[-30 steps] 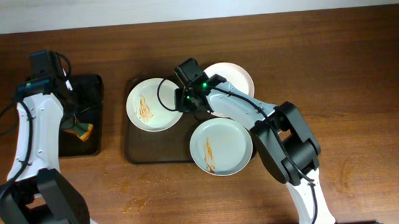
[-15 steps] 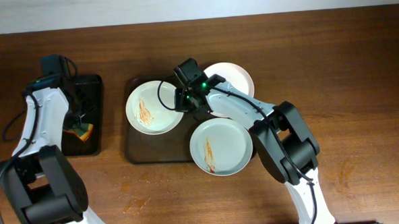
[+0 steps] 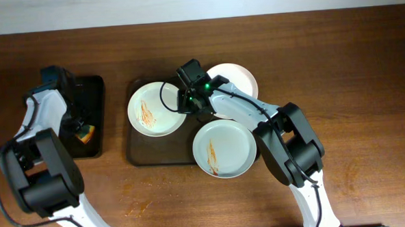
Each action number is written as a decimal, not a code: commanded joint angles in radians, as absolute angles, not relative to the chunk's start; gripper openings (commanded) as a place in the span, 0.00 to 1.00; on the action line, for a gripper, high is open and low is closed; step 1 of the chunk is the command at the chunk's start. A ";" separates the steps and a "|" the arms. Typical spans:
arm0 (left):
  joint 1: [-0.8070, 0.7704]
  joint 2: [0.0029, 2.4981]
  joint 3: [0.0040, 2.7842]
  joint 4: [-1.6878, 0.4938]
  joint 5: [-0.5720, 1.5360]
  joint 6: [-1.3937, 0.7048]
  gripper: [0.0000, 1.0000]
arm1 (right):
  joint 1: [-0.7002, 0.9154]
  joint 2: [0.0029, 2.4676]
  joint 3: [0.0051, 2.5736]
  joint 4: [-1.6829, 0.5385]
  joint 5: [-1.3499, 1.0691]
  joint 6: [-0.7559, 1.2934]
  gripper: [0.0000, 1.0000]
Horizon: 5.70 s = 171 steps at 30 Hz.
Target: Clean dirty plates on tray and stack at the side
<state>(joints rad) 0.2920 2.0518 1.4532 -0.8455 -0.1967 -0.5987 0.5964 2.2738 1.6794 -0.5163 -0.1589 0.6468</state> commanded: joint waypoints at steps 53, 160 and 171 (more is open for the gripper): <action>-0.103 2.210 1.615 -1.215 0.413 0.015 0.01 | 0.561 2.297 1.785 -0.623 -0.235 0.569 0.04; -0.038 2.207 2.045 -1.179 0.053 -0.264 0.01 | 0.479 2.054 2.094 -1.169 0.191 0.396 0.04; -0.038 2.207 2.045 -1.177 0.053 -0.264 0.01 | -0.238 2.054 1.808 -1.220 -0.103 0.292 0.04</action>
